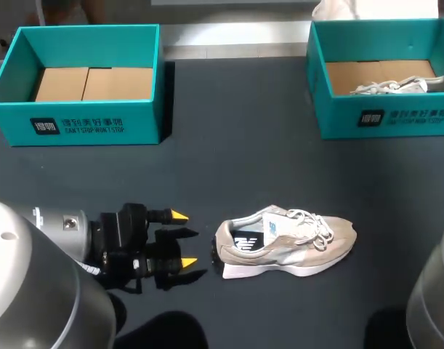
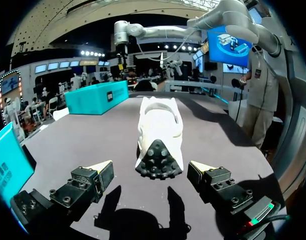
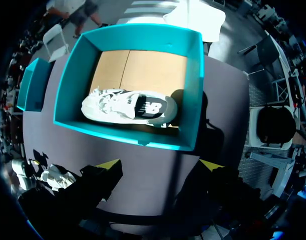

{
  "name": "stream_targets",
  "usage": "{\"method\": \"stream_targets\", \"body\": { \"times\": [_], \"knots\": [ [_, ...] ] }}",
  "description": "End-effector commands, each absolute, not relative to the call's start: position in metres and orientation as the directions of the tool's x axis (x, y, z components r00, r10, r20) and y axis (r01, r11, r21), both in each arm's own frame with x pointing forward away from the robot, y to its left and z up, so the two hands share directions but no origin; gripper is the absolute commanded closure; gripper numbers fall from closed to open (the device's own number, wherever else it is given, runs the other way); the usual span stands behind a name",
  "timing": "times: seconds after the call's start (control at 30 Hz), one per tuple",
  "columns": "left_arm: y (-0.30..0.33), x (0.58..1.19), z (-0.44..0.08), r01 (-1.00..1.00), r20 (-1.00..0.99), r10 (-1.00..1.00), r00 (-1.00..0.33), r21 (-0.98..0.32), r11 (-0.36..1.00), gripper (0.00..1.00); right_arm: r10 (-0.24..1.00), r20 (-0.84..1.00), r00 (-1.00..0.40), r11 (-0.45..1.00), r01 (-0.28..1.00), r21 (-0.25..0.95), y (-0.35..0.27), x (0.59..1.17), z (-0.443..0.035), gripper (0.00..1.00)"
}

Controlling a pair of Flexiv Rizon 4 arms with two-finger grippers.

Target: Take the shoe out of the shoebox, open the shoe tongue, remove and reinsert the insole, then place the shoe into the shoebox

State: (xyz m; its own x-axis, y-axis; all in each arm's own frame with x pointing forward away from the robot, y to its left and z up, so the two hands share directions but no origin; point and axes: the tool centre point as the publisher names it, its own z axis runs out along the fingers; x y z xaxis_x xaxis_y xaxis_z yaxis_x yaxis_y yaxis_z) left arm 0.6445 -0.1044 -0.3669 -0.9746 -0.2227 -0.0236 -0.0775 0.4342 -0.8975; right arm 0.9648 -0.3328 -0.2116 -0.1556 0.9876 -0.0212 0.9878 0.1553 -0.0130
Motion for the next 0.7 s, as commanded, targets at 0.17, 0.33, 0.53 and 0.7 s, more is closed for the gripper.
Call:
{"method": "stream_targets", "body": {
  "times": [0.17, 0.33, 0.53, 0.7],
  "knots": [
    [-0.104, 0.642, -0.366, -0.076, -0.026, -0.225, -0.974, -0.898, 0.434, 0.00, 0.988, -0.023, -0.155, 0.155, 0.988, -0.011, -0.333, 0.964, -0.212, 0.00],
    [-0.108, 0.644, -0.367, -0.084, -0.019, -0.224, -0.974, -0.895, 0.439, 0.00, 0.988, -0.023, -0.155, 0.155, 0.988, -0.011, -0.333, 0.964, -0.212, 0.00],
    [-0.123, 0.646, -0.373, -0.078, -0.021, -0.212, -0.977, -0.890, 0.450, 0.00, 0.988, -0.023, -0.155, 0.155, 0.988, -0.011, -0.333, 0.964, -0.212, 0.00],
    [-0.131, 0.649, -0.383, -0.086, 0.005, -0.179, -0.984, -0.890, 0.447, 0.00, 0.988, -0.023, -0.155, 0.155, 0.988, -0.011, -0.333, 0.964, -0.212, 0.00]
  ]
}}
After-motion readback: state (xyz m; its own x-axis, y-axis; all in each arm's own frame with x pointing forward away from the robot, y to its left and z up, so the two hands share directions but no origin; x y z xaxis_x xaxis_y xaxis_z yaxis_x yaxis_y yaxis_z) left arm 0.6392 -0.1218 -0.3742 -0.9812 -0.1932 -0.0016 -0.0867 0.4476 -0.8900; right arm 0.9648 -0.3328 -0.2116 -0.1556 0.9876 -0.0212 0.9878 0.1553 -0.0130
